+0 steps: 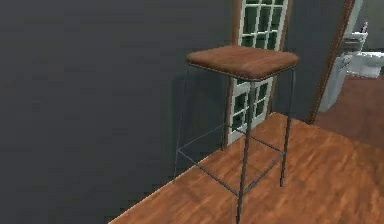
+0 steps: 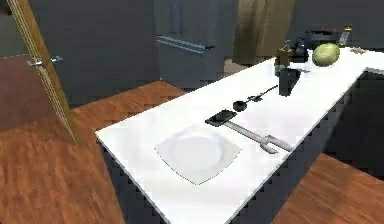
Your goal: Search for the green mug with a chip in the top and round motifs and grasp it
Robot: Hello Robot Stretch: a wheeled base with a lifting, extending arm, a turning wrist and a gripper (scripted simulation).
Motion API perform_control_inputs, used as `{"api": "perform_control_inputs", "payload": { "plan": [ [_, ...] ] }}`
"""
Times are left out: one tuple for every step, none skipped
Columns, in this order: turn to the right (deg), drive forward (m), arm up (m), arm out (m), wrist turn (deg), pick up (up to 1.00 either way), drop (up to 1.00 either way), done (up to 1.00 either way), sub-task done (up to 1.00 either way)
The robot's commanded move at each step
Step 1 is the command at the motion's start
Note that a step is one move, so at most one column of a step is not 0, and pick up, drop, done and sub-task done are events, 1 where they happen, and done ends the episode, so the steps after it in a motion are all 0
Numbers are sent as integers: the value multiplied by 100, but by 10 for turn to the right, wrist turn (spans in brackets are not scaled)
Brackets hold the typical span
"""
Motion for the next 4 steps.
{"api": "perform_control_inputs", "payload": {
  "plan": [
    [450,0,0,0,0,0,0,0,0],
    [0,80,0,0,0,0,0,0,0],
    [450,0,0,0,0,0,0,0,0],
    [0,20,0,0,0,0,0,0,0]
  ]
}}
